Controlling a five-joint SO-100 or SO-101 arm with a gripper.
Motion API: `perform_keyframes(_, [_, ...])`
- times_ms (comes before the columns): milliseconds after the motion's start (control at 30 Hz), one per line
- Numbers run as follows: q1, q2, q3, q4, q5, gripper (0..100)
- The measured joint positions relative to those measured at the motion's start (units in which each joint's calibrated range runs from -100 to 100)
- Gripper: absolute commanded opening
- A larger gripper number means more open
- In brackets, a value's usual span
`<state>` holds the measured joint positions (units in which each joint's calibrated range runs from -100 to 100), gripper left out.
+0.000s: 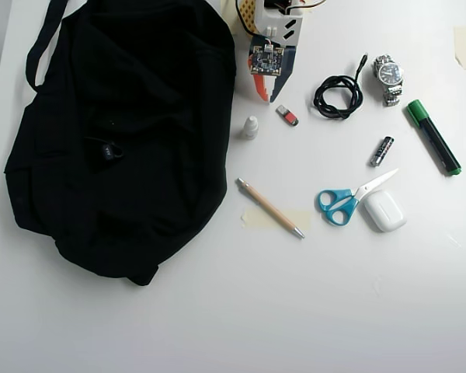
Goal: Put the black bike light into the black bag
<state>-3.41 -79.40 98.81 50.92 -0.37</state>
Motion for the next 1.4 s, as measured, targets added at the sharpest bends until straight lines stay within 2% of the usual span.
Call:
perform_keyframes(667, [0.0, -0.3, 0.0, 0.0, 0.0, 2])
perform_keyframes(1000, [0.0, -17.8, 0.0, 0.0, 0.0, 2])
perform_keyframes(1400, [0.0, -18.8, 0.0, 2.6, 0.0, 2])
